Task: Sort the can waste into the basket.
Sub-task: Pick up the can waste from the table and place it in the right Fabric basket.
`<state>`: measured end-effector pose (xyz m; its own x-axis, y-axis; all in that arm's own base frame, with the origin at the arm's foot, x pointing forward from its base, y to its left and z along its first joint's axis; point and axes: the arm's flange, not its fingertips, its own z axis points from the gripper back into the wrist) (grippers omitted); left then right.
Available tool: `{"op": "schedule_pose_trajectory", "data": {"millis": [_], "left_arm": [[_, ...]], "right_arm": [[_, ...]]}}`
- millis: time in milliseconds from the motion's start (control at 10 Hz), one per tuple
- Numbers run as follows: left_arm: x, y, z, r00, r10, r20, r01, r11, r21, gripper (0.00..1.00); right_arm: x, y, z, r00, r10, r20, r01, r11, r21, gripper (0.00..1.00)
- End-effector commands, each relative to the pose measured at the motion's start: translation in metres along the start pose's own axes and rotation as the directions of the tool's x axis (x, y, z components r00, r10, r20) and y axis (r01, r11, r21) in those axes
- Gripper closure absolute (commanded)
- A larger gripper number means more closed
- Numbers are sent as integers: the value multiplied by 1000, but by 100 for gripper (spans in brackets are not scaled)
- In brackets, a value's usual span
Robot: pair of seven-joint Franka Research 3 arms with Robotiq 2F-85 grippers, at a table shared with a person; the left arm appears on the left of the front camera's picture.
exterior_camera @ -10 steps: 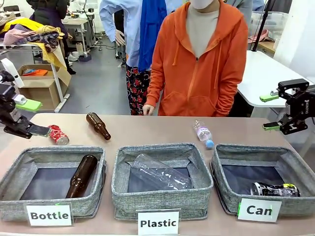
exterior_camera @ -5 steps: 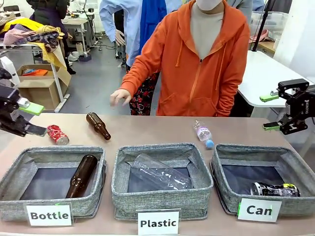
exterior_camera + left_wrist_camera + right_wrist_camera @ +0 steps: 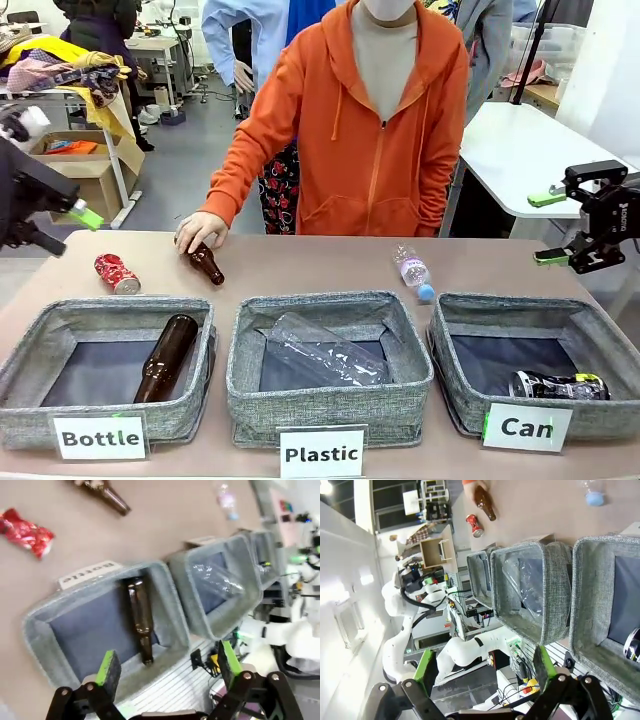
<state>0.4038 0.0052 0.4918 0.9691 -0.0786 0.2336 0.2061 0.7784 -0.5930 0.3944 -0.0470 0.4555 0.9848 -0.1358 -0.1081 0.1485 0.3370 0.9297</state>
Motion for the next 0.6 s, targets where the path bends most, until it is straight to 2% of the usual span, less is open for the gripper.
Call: {"op": "schedule_pose_trajectory", "data": {"millis": [0, 100, 200, 300, 500], "left_arm": [[38, 16, -19, 996, 70, -63, -74, 995, -66, 0], [49, 26, -10, 993, 114, -13, -115, 989, -91, 0], [40, 26, 11, 991, 123, 49, -118, 988, -97, 0], [13, 16, 42, 994, 73, 82, -56, 979, -194, 0], [-77, -1, 104, 987, -76, 138, 117, 939, -323, 0]], "right_arm": [[1, 4, 4, 1000, -4, -13, 4, 1000, -12, 0], [1, 4, 4, 1000, -4, -13, 4, 1000, -12, 0], [1, 4, 4, 1000, -4, -13, 4, 1000, -12, 0], [1, 4, 4, 1000, -4, -13, 4, 1000, -12, 0], [1, 4, 4, 1000, -4, -13, 4, 1000, -12, 0]]}}
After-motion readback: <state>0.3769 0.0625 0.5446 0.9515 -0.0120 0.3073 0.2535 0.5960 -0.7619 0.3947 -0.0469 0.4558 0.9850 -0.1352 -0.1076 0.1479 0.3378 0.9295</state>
